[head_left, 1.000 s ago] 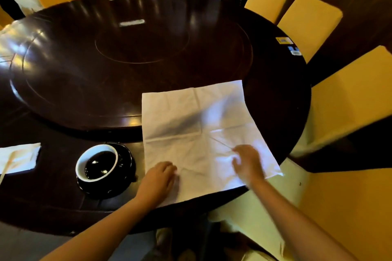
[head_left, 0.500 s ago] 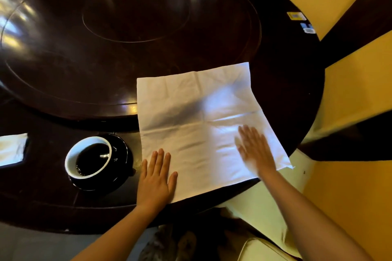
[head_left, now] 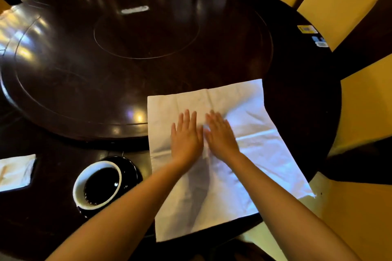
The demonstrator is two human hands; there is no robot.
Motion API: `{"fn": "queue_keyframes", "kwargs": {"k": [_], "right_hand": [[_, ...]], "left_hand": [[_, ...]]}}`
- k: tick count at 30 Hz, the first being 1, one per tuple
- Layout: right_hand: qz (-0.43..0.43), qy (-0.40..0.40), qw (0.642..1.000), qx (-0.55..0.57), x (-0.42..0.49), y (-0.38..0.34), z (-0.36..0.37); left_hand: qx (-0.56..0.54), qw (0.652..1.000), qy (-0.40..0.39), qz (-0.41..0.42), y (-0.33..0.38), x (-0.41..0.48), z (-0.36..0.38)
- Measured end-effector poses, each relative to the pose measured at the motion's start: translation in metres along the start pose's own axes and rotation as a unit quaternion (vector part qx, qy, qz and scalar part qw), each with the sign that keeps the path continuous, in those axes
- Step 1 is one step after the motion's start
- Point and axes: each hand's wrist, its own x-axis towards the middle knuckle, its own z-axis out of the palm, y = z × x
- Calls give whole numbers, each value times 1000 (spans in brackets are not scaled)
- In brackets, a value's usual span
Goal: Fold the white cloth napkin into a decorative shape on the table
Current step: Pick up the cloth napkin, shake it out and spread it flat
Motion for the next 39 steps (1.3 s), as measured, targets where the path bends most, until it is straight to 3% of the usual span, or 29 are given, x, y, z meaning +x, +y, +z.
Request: {"fn": "queue_keyframes", "kwargs": {"k": [5, 9, 12, 18, 22, 26, 33, 39], "right_hand": [[-103, -42, 994, 4, 35, -44, 12], [-119, -46, 988, -88, 60, -25, 16], [-83, -15, 990, -109, 72, 10, 6], [38, 29, 995, -87, 94, 95, -31], [144, 16, 986, -86, 98, 139, -50], [215, 0, 974, -76, 82, 152, -60], [201, -50, 973, -106, -28, 140, -32], [188, -59, 979, -48, -81, 151, -27]], "left_hand": [[4, 998, -30, -55, -44, 78, -19], [147, 986, -71, 25, -94, 83, -16], [166, 984, -47, 49, -100, 80, -13], [191, 980, -49, 18, -102, 82, -12], [162, 985, -53, -25, -102, 85, -19], [138, 990, -7, -33, -96, 96, -24], [169, 983, 72, -7, -88, 105, -41], [-6, 997, 72, -8, -43, 79, -46]]}}
